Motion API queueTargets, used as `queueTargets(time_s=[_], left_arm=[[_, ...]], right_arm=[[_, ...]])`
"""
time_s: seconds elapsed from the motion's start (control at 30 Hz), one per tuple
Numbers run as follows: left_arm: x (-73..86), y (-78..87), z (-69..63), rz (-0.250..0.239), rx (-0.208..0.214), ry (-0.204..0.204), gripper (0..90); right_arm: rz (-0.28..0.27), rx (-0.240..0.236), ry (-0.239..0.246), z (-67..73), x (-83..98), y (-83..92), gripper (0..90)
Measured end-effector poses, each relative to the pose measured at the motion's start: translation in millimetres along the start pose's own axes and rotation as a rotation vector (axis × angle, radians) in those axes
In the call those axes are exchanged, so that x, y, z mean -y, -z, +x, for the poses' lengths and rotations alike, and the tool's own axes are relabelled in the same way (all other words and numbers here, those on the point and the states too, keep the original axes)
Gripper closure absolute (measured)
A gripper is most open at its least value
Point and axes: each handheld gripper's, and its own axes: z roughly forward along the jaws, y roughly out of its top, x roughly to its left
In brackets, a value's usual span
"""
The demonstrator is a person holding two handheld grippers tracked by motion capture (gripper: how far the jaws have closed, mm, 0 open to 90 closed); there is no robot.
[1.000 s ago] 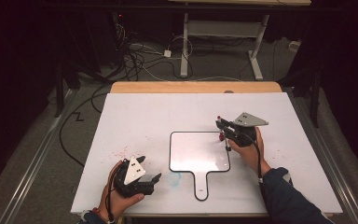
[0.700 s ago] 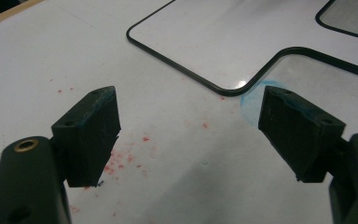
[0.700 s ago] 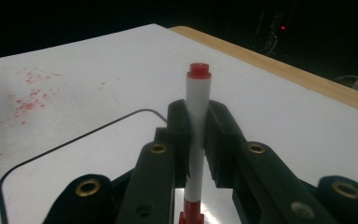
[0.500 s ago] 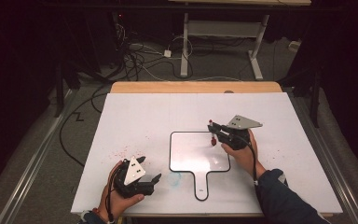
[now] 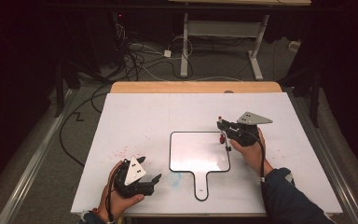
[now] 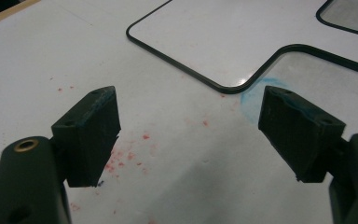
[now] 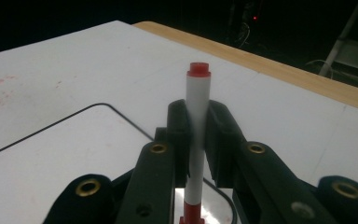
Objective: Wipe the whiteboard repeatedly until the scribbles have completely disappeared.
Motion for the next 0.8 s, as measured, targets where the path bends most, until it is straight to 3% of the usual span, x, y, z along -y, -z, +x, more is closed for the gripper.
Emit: queueTargets(time_s=[0.23,0.5,0.63,0.8], left_arm=[[0.3,-0.6,-1.0,0.0,0.001,-0.002,19.5],[1.5,-2.1,-1.2,0.007,-0.001,-0.016,19.5],[2.7,-3.1,0.6,0.01,-0.006,-0.029,19.5],[3.5,-5.0,3.5,0.02,-0.012,-0.034,19.5]], right_arm=[[-0.005,-0.081,-0.021,13.9,8.3,15.0,81.4],[0.007,-0.148,0.022,32.5,8.8,25.1,81.3],[-0.001,-0.145,0.03,34.6,3.9,35.2,81.3],[-0.014,-0.135,-0.007,30.7,-0.6,51.3,81.3]])
